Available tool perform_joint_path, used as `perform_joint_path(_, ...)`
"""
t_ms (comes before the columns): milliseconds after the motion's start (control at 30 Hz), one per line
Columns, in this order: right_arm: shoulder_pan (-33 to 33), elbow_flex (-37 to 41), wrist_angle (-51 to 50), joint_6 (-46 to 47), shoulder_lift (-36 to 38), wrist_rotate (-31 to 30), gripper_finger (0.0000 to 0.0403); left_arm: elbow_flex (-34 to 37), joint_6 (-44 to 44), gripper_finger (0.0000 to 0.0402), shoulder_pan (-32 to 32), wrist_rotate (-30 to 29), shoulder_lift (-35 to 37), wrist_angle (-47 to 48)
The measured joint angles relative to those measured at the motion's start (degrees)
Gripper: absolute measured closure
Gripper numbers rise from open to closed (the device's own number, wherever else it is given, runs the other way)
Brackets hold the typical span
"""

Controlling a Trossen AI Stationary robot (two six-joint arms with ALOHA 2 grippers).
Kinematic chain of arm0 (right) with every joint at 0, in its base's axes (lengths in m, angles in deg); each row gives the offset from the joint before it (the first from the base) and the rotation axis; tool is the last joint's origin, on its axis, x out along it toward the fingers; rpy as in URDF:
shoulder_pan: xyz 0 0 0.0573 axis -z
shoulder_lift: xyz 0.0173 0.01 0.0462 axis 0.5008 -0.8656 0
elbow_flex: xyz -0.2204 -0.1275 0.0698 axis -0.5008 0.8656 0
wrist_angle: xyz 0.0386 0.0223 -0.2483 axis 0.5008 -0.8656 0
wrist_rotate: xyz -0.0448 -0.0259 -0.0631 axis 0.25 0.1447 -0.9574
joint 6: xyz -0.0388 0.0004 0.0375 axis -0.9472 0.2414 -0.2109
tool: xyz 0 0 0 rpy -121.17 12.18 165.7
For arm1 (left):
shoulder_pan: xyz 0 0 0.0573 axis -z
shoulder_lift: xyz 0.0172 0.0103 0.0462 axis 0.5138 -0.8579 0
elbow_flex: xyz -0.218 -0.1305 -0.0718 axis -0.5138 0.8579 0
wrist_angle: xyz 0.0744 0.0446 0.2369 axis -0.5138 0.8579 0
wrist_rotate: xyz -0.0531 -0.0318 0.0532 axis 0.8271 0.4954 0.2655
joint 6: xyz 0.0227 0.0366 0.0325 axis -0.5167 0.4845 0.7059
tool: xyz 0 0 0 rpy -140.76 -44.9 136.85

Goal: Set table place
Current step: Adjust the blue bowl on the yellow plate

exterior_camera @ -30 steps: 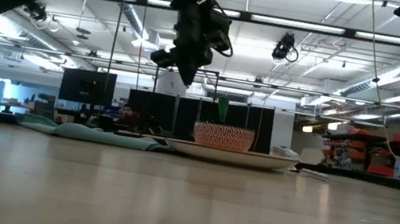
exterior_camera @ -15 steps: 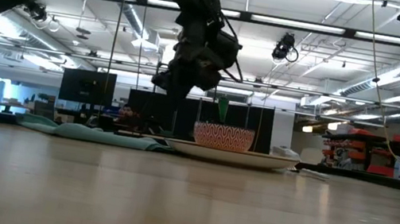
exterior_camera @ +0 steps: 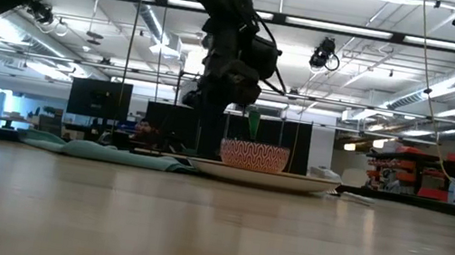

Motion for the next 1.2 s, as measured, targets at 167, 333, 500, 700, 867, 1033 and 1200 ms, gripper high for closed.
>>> perform_joint_path(167, 0.0, 0.0, 0.0, 0.0, 0.0, 0.0, 0.0318, 3.7, -0.5, 0.0368, 0.3, 0.2, 0.0, -1.9)
perform_joint_path(333, 0.0, 0.0, 0.0, 0.0, 0.0, 0.0, 0.0318, 4.4, -1.4, 0.0373, 0.4, 1.7, 0.0, -5.2)
perform_joint_path(500, 0.0, 0.0, 0.0, 0.4, 0.0, 0.0, 0.0318, 4.4, -2.1, 0.0378, 0.8, 1.7, 0.0, -9.6)
perform_joint_path(700, 0.0, 0.0, 0.0, 0.4, 0.0, 0.0, 0.0318, 4.4, -2.3, 0.0375, 0.8, 1.8, 0.0, -11.9)
perform_joint_path(867, 0.1, 0.0, 0.0, 0.4, 0.0, 0.0, 0.0318, 4.4, -3.2, 0.0378, 0.8, 1.8, 0.0, -13.9)
perform_joint_path(1033, 0.1, 0.0, 0.0, 0.4, 0.0, 0.0, 0.0318, 4.4, -3.3, 0.0375, 0.8, 2.2, 0.0, -13.9)
perform_joint_path(1200, 0.1, 0.0, 0.0, 0.4, 0.0, 0.0, 0.0318, 4.4, -3.3, 0.0366, 0.7, 2.2, 0.0, -12.1)
